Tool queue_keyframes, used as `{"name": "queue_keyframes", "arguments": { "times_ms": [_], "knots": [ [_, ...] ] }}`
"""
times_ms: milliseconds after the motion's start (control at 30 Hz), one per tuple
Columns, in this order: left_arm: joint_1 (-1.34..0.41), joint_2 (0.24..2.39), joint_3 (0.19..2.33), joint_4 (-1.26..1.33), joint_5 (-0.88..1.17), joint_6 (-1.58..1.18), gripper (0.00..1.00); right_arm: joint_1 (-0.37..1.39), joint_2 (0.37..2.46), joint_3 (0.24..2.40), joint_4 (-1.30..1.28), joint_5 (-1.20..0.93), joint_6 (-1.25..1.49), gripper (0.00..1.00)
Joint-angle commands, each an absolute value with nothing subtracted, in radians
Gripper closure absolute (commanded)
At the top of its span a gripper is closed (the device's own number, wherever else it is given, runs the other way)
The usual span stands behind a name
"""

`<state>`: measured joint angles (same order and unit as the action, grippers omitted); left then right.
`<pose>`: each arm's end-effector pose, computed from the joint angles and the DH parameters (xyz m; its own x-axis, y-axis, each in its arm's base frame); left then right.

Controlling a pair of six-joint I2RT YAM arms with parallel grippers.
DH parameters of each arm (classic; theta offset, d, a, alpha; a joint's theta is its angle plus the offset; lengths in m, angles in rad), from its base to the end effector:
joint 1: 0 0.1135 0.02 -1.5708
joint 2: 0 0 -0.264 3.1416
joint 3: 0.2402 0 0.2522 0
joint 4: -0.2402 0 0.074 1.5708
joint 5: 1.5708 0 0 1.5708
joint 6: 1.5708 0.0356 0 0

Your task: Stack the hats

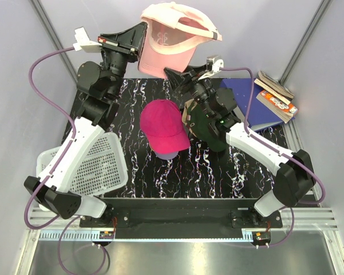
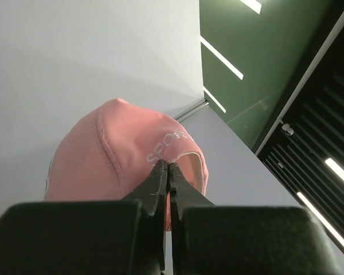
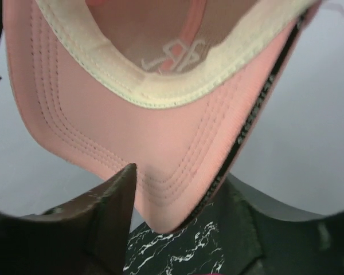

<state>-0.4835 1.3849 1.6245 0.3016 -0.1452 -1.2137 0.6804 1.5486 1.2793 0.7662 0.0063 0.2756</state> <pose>0.2579 -0.1296 0.5456 -0.1687 -0.9585 -0.2298 0.5498 0.1020 -0.8291 0.2820 0.2279 0.4223 0.1866 0.5011 -0.8451 -0.7020 0.6697 0.2421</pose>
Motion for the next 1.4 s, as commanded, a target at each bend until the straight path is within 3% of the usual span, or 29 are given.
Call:
{"name": "queue_keyframes", "arguments": {
  "times_ms": [0, 67, 133, 200, 300, 433, 533, 800, 1367],
  "knots": [
    [-0.488, 1.321, 1.597, 0.394, -0.210, -1.226, 1.00, 0.678, 1.552, 1.335, 0.854, 0.055, 0.253, 0.54],
    [-0.489, 1.292, 1.572, 0.379, -0.224, -1.212, 1.00, 0.678, 1.552, 1.336, 0.867, 0.070, 0.245, 0.72],
    [-0.488, 1.275, 1.545, 0.365, -0.242, -1.193, 1.00, 0.677, 1.548, 1.344, 0.856, 0.075, 0.221, 0.81],
    [-0.486, 1.252, 1.525, 0.316, -0.273, -1.186, 1.00, 0.678, 1.526, 1.361, 0.815, 0.092, 0.177, 1.00],
    [-0.473, 1.247, 1.534, 0.183, -0.261, -1.145, 0.96, 0.676, 1.481, 1.368, 0.654, 0.187, 0.109, 1.00],
    [-0.453, 1.273, 1.618, -0.032, -0.173, -1.022, 0.38, 0.676, 1.414, 1.370, 0.357, 0.279, -0.042, 1.00],
    [-0.451, 1.258, 1.600, -0.124, -0.107, -0.974, 0.26, 0.676, 1.401, 1.436, 0.156, 0.398, -0.153, 1.00],
    [-0.446, 1.034, 1.310, -0.150, -0.132, -1.038, 0.21, 0.676, 1.442, 1.546, -0.051, 0.528, -0.394, 1.00],
    [-0.529, 1.282, 1.424, 0.093, 0.136, -1.264, 0.14, 0.689, 1.486, 1.614, -0.255, 0.459, -0.334, 1.00]
  ]
}}
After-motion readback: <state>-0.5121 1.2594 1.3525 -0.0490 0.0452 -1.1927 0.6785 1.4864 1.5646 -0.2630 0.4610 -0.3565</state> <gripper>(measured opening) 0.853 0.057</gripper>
